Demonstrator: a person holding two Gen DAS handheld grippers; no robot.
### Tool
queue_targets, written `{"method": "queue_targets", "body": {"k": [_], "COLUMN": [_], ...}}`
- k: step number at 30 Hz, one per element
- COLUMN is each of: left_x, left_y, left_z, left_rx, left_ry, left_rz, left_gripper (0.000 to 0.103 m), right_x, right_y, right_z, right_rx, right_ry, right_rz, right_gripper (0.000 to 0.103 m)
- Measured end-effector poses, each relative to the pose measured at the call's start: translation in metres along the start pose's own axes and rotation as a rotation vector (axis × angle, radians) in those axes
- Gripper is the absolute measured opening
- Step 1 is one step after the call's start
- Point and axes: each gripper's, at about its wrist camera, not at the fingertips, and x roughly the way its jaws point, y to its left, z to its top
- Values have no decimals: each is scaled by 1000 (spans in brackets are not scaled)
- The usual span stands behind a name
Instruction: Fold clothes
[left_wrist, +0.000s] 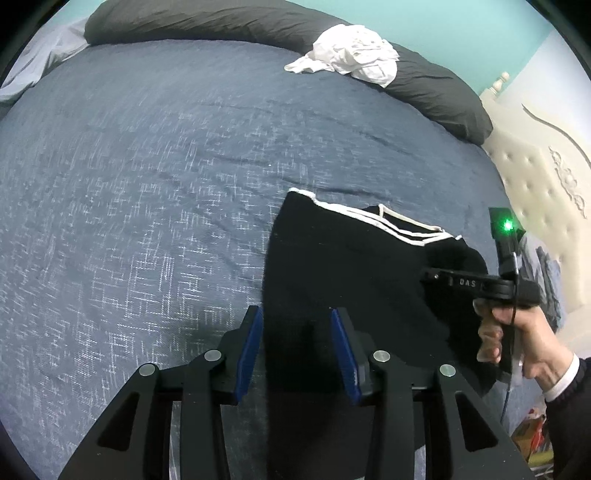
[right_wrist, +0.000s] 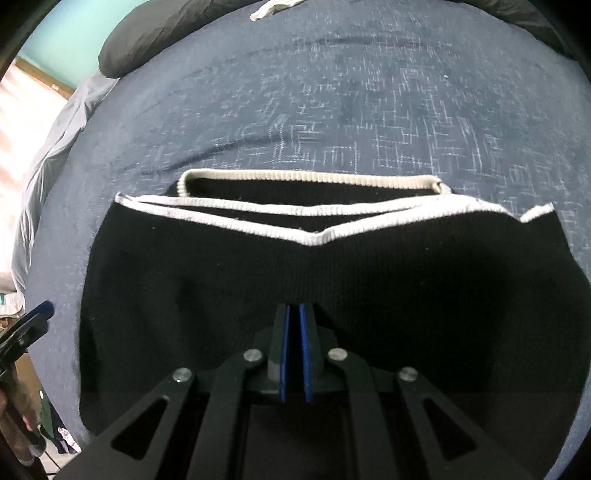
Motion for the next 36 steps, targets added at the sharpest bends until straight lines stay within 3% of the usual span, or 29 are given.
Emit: {"method": "queue_targets", "body": {"k": [8, 15, 18, 29, 36], "left_x": [-15, -25, -31, -59, -76], "left_y": [-5, -8, -8, -20, -23], "left_z": [-2, -9, -10, -22, -34], "left_rx": [-3, 2, 5, -3, -11], "left_ry": [-19, -17, -24, -55, -64], "left_rz": [-14, -19, -10, -22, -32], "left_gripper": [43, 43, 43, 44, 44], "right_x": [-26, 1, -8, -26, -44], "right_y": [3, 1, 2, 11, 15], "right_z": [-11, -27, -33, -97, -125], "right_rx": [12, 25, 38, 25, 36], "right_ry": [-9, 47, 35, 134, 131], "right_rz": [28, -5, 3, -46, -40], "right_gripper": [4, 4, 4, 4, 4]}}
